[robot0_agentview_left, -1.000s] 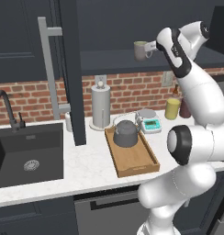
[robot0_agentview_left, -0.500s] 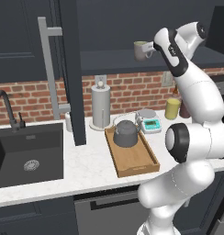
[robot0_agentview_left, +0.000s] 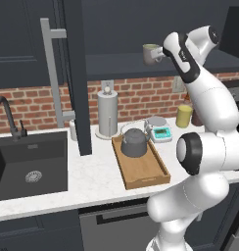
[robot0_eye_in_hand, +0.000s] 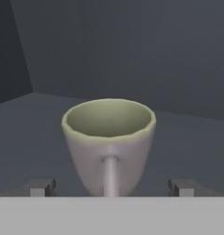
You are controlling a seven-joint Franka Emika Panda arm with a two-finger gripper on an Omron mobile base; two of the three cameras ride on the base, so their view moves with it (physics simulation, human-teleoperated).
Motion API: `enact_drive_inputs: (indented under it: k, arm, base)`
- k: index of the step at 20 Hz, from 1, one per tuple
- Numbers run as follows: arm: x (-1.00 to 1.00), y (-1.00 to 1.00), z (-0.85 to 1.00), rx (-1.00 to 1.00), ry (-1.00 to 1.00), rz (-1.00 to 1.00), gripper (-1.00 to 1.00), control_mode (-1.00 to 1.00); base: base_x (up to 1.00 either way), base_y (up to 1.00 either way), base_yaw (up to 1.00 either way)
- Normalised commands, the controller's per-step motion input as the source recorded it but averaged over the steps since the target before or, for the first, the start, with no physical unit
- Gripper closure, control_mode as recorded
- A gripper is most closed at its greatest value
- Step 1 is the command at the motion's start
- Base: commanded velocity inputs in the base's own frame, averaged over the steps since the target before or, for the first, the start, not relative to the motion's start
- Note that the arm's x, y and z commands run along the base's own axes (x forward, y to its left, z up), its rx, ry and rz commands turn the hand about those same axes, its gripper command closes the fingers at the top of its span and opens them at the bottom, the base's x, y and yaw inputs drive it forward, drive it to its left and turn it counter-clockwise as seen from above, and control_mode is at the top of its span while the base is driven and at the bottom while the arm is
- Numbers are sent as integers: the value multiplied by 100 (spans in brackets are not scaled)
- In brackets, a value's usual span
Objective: Pick the kettle from the counter and place it on the tray. Then pick the mug from the cabinet and place it on the tray. Then close the cabinet doors.
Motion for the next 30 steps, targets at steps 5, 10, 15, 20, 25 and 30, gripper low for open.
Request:
enact_drive_inputs:
  k: [5,10,15,20,25,30]
  arm:
    - [1,0,-3,0,0,0,100,-100]
    - [0,0,0,0,0,0,100,-100]
    - [0,0,0,0,0,0,100,-100]
    - [0,0,0,0,0,0,100,-100]
    - [0,0,0,0,0,0,100,-100]
    - [-12,0,0,0,0,0,100,-100]
  base:
    - [0,0,0]
    - [0,0,0]
    - [0,0,0]
    - [0,0,0]
    - [0,0,0]
    - [0,0,0]
